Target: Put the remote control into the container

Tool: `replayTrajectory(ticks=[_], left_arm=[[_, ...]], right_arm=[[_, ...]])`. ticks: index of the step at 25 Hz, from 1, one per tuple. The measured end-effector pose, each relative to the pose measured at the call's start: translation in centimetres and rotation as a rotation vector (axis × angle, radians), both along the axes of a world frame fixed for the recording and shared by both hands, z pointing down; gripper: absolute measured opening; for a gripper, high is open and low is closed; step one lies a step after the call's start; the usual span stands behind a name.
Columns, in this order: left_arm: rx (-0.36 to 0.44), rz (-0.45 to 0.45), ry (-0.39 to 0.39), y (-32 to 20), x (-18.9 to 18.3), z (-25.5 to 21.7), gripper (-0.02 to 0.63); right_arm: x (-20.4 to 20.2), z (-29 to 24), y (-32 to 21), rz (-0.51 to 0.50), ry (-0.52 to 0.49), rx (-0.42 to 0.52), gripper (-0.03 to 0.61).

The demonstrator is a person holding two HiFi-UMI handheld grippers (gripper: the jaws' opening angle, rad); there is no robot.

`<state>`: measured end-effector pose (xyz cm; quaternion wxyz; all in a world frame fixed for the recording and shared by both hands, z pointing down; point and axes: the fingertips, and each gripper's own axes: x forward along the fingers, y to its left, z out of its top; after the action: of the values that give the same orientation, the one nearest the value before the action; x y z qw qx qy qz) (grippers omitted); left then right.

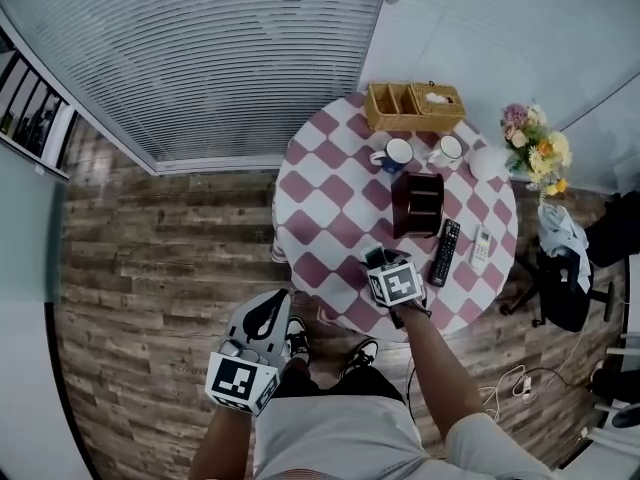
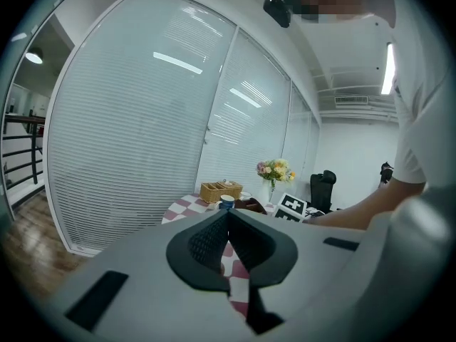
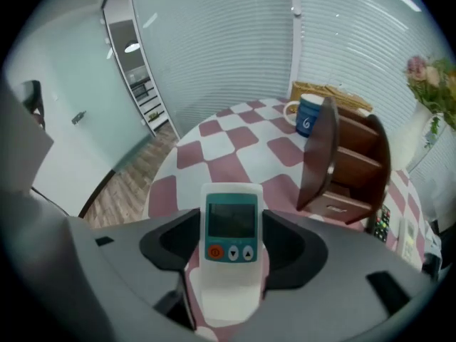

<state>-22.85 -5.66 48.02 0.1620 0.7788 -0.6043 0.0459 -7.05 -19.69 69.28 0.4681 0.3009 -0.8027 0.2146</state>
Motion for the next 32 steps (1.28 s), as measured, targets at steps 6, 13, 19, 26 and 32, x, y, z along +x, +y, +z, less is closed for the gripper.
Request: replayTrajectory(ticks=[6, 13, 19, 26, 32], left_arm=[[-0.002, 0.05, 0.02, -0.8, 2.5, -0.4, 0.009], [0.02, 0.112, 0.041, -2.7, 5.5, -1.3, 0.009], [-0.006, 0.121, 0.056, -3.0, 6.0, -0.4, 0.009], [-0.018, 0.084, 0.065, -4.3, 4.4, -0.2, 0.009], [-0.031, 0.073, 0.074, -5.6, 4.0, 0.1, 0.009]], right_arm=[[3.4, -7.2, -1.9, 0.132, -0.295, 0.164, 0.279], [6.8, -16.6, -8.6, 0.244, -0.517, 0.409, 0.279], [8.2, -20.3, -15.9, 0.385, -0.676, 0.501, 0.279], [7.6, -19.8, -21.6, 0.429, -0.662, 0.598, 0.279], [7.0, -19.2, -24.9, 0.452, -0.623, 0.647, 0.279]])
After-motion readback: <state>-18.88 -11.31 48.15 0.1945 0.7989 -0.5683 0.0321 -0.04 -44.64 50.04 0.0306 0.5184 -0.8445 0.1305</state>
